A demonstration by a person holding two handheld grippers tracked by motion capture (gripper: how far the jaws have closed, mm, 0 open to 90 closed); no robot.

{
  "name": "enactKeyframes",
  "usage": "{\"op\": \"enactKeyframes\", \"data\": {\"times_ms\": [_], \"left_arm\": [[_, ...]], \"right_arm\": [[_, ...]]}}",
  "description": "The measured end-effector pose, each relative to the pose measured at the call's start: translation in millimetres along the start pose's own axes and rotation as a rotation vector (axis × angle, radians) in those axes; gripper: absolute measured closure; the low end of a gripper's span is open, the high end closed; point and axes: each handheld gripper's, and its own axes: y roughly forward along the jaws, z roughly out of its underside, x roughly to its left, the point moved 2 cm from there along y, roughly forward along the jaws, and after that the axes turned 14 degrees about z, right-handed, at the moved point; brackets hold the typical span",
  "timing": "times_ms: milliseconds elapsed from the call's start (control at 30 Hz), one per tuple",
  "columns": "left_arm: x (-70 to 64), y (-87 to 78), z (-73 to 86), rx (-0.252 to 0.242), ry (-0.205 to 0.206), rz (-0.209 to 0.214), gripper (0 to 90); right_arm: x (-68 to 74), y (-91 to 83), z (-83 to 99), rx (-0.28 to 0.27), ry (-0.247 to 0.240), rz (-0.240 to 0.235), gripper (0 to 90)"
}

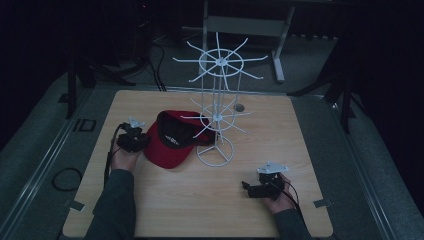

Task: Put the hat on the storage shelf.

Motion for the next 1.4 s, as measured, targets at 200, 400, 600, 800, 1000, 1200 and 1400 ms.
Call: {"op": "enactKeyframes", "data": {"times_ms": [200,400,600,800,1000,1200,1400], "left_arm": [[-2.2,-10.4,19.6,0.004,-0.040,0.162,69.6],[-23.3,-3.2,27.3,0.049,-0.025,0.369,59.0],[-31.7,13.9,18.8,0.110,-0.002,0.411,56.7],[-41.1,25.6,16.7,0.184,0.035,0.471,57.4],[-46.1,16.1,21.5,0.216,0.071,0.484,61.4],[-43.9,0.7,33.2,0.138,0.063,0.465,70.1],[-26.1,-13.8,40.6,0.011,-0.004,0.399,78.6]], "right_arm": [[0.0,0.0,0.0,0.000,0.000,0.000,13.1],[0.0,0.0,0.0,0.000,0.000,0.000,13.1],[0.0,0.1,0.0,-0.001,0.000,0.000,13.1],[0.0,0.0,0.0,0.000,0.000,0.000,13.1],[0.0,0.0,0.0,0.000,0.000,0.000,13.1],[0.1,-0.1,0.1,0.000,0.001,0.001,13.1],[0.1,0.0,0.1,-0.001,0.000,0.000,13.1]]}}
